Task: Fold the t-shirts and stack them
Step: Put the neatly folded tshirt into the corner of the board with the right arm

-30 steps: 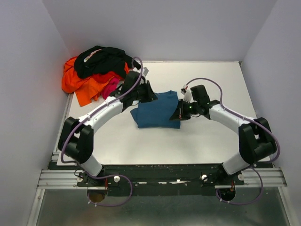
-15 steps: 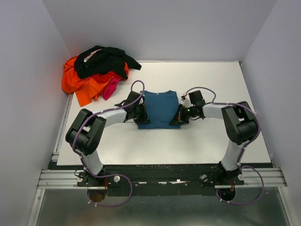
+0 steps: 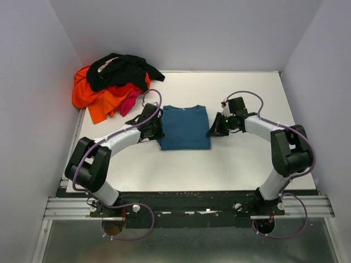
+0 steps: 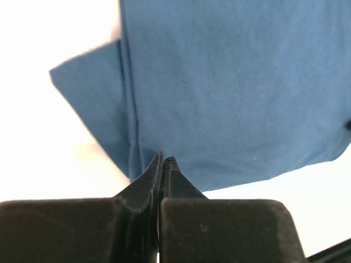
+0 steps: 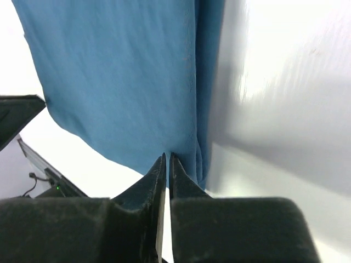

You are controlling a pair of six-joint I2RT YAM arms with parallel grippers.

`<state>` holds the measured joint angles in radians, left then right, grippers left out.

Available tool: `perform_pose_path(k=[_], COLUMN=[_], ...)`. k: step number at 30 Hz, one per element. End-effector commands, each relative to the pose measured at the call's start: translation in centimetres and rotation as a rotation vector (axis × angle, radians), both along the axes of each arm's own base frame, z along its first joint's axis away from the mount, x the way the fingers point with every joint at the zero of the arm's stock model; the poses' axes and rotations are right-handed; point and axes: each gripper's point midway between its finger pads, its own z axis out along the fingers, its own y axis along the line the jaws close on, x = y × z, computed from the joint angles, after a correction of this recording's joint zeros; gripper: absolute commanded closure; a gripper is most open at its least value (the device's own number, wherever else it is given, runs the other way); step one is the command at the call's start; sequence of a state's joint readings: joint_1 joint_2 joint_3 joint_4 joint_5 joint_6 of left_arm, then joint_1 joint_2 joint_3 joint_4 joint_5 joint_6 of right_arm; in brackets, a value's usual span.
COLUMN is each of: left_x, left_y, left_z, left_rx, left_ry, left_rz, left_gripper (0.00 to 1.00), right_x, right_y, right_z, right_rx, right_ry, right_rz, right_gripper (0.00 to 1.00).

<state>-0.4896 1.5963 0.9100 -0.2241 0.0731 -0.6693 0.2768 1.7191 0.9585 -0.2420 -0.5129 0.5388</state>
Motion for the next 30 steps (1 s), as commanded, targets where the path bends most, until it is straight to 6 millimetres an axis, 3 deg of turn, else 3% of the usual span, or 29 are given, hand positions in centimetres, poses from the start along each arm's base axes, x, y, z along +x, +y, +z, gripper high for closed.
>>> perform_pose_path(k=[1,5,7,9,12,16,21,25,28,30], left_x=[3.1,6.5,8.4,10.4,12.9,15.3,16.3,16.4,16.4,16.0], left_y=[2.3,1.9,1.6,1.1,1.0,1.0,1.8,2.7,3.4,3.8], left_z=[3.8,5.4,6.0,6.4,5.4,2.4,-1.5,-3.5,-1.2,0.5], left_rx=[0.089,0.069,0.051,0.03,0.036,0.046,0.067,0.074,0.075,0.075], left_ry=[-0.147,-0.219,-0.233,-0.247,-0.221,-0.15,-0.078,-0.04,-0.095,-0.132], left_rz=[0.106,0.164,0.187,0.202,0.221,0.231,0.25,0.259,0.258,0.257], left_gripper=[0.94,0.94,0.94,0.94,0.95,0.95,0.96,0.97,0.97,0.93], right_x=[3.4,6.8,8.4,9.8,11.6,13.3,14.8,15.0,14.4,14.0], right_y=[-1.1,-0.8,-0.5,-0.3,0.2,0.6,-0.5,-1.9,-3.1,-3.4], right_z=[2.3,3.9,4.2,4.2,3.6,1.5,-2.5,-3.6,-1.4,0.0], right_rx=[-0.091,-0.114,-0.118,-0.121,-0.116,-0.13,-0.225,-0.305,-0.337,-0.335], right_ry=[-0.1,-0.139,-0.14,-0.138,-0.124,-0.076,0.01,0.046,-0.024,-0.066], right_rz=[-0.025,-0.051,-0.065,-0.085,-0.097,-0.119,-0.181,-0.228,-0.237,-0.227], right_gripper=[0.84,0.91,0.99,0.99,0.99,0.99,0.99,0.99,0.95,0.8])
